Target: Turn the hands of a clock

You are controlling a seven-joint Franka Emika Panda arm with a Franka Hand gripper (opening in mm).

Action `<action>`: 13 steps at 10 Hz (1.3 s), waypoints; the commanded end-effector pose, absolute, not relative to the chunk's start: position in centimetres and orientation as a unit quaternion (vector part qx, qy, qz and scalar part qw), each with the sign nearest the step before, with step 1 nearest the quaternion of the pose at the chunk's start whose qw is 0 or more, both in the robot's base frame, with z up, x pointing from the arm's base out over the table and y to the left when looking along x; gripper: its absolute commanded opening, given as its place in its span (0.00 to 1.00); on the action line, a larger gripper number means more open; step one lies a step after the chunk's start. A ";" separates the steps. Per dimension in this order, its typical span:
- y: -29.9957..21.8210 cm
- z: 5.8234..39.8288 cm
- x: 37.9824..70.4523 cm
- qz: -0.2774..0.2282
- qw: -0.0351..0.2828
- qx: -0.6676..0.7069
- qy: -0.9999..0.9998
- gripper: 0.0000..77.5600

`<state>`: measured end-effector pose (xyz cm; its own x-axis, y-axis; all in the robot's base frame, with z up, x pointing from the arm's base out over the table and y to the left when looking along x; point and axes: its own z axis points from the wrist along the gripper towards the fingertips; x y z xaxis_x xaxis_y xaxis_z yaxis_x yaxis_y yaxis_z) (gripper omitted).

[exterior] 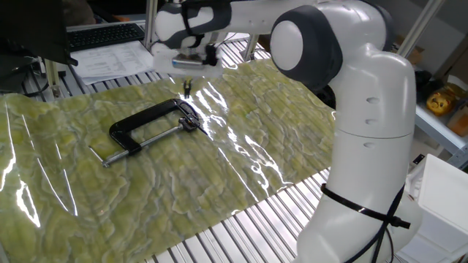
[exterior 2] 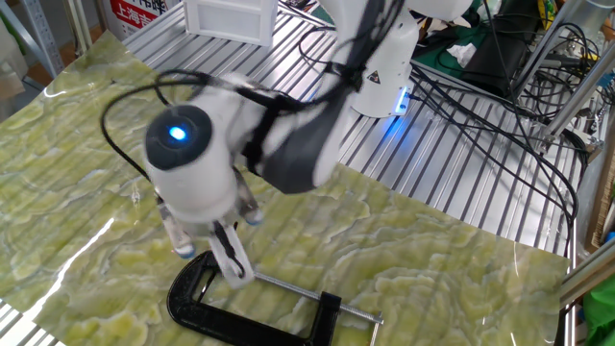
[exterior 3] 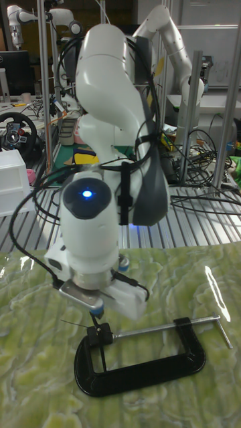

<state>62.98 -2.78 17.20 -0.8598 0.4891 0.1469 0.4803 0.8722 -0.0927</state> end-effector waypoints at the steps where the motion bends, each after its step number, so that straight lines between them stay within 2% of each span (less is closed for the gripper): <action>1: -10.4 16.5 62.2 0.023 0.075 -0.151 -0.985 0.00; 4: -13.4 14.1 62.1 0.012 0.071 -0.105 -0.992 0.00; 6: -13.4 14.1 62.1 0.010 0.067 -0.098 -0.993 0.00; 7: -13.4 14.1 62.1 0.007 0.037 -0.106 -0.994 0.00; 8: -13.4 14.1 62.1 0.006 0.027 -0.109 -0.994 0.00; 10: -13.4 14.1 62.1 -0.013 0.029 -0.116 -0.993 0.00; 13: -13.4 14.1 62.1 -0.013 0.021 -0.113 -0.993 0.00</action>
<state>61.98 -13.30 13.96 -0.9723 0.2263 0.0588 0.2278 0.9735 0.0196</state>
